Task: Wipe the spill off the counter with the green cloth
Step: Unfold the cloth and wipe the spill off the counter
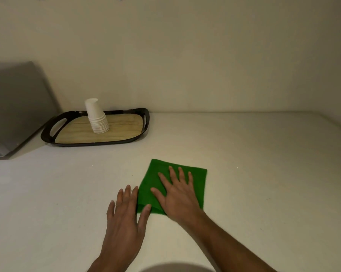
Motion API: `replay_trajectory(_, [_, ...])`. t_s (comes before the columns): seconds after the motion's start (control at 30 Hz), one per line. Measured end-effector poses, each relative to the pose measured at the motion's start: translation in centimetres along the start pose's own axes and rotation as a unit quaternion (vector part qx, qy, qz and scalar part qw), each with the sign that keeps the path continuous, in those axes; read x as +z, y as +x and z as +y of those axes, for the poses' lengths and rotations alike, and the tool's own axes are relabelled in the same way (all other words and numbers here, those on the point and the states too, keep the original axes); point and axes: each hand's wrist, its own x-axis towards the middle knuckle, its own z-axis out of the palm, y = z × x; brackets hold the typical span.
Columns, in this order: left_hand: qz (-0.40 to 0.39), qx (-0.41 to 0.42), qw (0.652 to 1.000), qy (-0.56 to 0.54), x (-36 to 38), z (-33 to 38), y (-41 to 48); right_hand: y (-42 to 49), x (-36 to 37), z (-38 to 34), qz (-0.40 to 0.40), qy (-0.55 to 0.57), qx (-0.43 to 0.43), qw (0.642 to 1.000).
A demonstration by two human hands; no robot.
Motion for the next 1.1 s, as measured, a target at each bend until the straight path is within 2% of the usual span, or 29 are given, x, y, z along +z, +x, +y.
replay_trajectory(0.13, [-0.007,-0.012,1.0,0.025,0.3,0.1,0.2,7.9,0.0,0.5,-0.02,-0.011,0.031,0.999])
replay_trajectory(0.3, [-0.005,-0.014,0.999,0.04,0.4,0.0,0.5,11.3,-2.0,7.8,0.001,-0.025,0.125,0.992])
replay_trajectory(0.47, [-0.008,0.0,0.999,0.053,0.4,-0.3,0.2,6.6,-4.4,16.6,0.02,-0.036,0.232,0.972])
replay_trajectory(0.63, [-0.008,0.008,0.999,0.039,0.3,-0.3,0.1,-2.6,-5.1,18.4,0.032,-0.038,0.26,0.964])
replay_trajectory(0.83, [-0.01,0.009,1.0,-0.006,-0.1,-0.3,-0.1,-14.3,-3.9,11.8,0.006,-0.048,0.185,0.982])
replay_trajectory(0.97, [-0.006,-0.002,0.996,-0.09,-1.0,0.0,-0.3,-19.0,-2.2,3.8,-0.042,-0.033,0.07,0.996])
replay_trajectory(1.07, [0.008,0.004,0.993,-0.119,-1.8,0.2,-0.9,-19.4,-1.1,-2.6,-0.016,-0.054,-0.02,0.998])
replay_trajectory(1.1, [0.012,0.006,0.993,-0.119,-2.2,0.2,-1.1,-19.0,-0.6,-4.2,-0.023,-0.031,-0.05,0.998])
